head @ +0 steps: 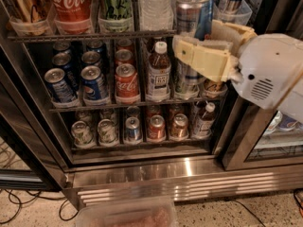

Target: Pick redbull can from top shelf of fridge

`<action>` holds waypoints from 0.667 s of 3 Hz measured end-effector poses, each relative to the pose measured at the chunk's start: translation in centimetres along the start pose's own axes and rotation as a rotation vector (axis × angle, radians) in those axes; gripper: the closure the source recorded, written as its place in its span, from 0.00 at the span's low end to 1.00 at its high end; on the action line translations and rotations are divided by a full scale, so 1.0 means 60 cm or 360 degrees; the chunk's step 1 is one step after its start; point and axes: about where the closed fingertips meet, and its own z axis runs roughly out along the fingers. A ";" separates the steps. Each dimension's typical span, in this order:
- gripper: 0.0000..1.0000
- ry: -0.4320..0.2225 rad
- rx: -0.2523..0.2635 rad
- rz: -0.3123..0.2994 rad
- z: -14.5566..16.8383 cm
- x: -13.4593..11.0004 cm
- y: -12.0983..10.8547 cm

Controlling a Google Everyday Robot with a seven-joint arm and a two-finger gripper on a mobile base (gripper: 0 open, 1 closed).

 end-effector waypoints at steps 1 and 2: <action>1.00 0.0040 -0.0230 0.0105 -0.024 0.023 0.054; 1.00 0.0027 -0.0431 0.0200 -0.029 0.043 0.119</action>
Offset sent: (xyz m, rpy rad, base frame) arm -0.0966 0.0603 -0.0442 0.1752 0.2420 0.4355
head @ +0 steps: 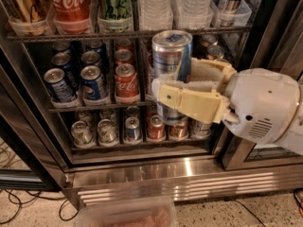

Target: Pick redbull can from top shelf of fridge

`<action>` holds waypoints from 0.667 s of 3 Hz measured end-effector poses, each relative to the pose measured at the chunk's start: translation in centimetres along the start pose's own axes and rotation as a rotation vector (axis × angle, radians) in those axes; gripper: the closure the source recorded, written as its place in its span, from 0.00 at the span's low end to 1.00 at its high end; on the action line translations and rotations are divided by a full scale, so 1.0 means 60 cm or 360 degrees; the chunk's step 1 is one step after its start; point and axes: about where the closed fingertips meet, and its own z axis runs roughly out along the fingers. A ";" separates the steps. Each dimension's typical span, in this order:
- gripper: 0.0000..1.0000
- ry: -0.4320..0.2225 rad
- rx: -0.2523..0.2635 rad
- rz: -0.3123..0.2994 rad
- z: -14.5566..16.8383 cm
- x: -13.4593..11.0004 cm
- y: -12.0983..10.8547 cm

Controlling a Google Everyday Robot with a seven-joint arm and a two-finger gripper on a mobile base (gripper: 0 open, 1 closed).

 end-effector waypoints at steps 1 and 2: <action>1.00 -0.0034 -0.0122 0.0088 0.023 0.024 0.041; 1.00 -0.0068 -0.0202 0.0164 0.051 0.047 0.065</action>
Offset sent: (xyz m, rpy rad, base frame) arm -0.0273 0.0701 -0.0374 0.1669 0.1610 0.1931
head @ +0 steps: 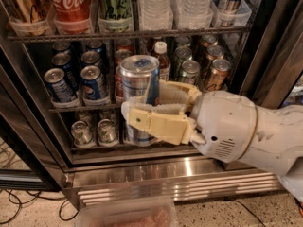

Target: Pick redbull can from top shelf of fridge

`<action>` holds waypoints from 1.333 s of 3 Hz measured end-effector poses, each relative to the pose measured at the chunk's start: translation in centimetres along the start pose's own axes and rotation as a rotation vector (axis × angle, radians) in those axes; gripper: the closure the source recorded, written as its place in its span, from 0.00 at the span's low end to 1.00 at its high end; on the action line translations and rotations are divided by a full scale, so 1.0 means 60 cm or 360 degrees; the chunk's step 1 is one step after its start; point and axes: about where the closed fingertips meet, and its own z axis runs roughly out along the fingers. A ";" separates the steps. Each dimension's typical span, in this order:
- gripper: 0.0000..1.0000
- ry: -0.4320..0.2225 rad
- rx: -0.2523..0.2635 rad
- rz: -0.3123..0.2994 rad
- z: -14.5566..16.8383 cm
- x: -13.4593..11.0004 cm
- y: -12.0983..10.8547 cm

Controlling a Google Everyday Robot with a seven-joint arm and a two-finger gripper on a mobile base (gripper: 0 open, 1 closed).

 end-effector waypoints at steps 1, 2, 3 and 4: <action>1.00 -0.0016 -0.0041 0.0018 0.020 0.024 0.000; 1.00 -0.0030 -0.0050 -0.0013 0.028 0.042 -0.015; 1.00 -0.0041 -0.0044 -0.0074 0.026 0.053 -0.033; 1.00 -0.0038 -0.0035 -0.0136 0.021 0.060 -0.046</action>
Offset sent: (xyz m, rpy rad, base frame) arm 0.0224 0.0150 -0.0343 0.0287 -0.0320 0.0258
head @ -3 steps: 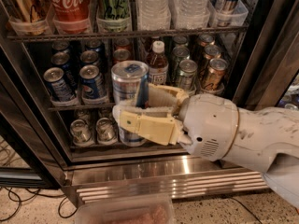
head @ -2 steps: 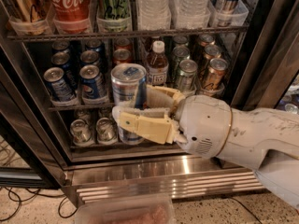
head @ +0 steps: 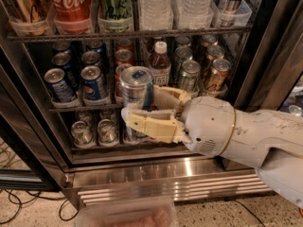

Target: Pick redbull can from top shelf of fridge

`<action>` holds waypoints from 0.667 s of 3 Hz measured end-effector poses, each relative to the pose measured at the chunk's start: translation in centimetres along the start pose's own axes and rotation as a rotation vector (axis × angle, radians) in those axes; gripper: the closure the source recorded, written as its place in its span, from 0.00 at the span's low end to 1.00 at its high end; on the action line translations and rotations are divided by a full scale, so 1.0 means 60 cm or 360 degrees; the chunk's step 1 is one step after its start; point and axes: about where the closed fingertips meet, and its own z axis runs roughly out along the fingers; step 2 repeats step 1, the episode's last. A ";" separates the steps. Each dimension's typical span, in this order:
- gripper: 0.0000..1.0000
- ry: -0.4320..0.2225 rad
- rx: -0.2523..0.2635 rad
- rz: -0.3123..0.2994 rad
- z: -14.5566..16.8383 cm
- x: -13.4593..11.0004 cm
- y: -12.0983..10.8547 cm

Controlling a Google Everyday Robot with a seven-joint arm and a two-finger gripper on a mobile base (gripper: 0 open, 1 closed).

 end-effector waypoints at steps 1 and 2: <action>1.00 0.0000 0.0000 0.0000 0.000 0.000 0.000; 1.00 0.0000 0.0000 0.0000 0.000 0.000 0.000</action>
Offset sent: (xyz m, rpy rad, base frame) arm 0.0000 0.0000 0.0000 0.0000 0.0000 0.0000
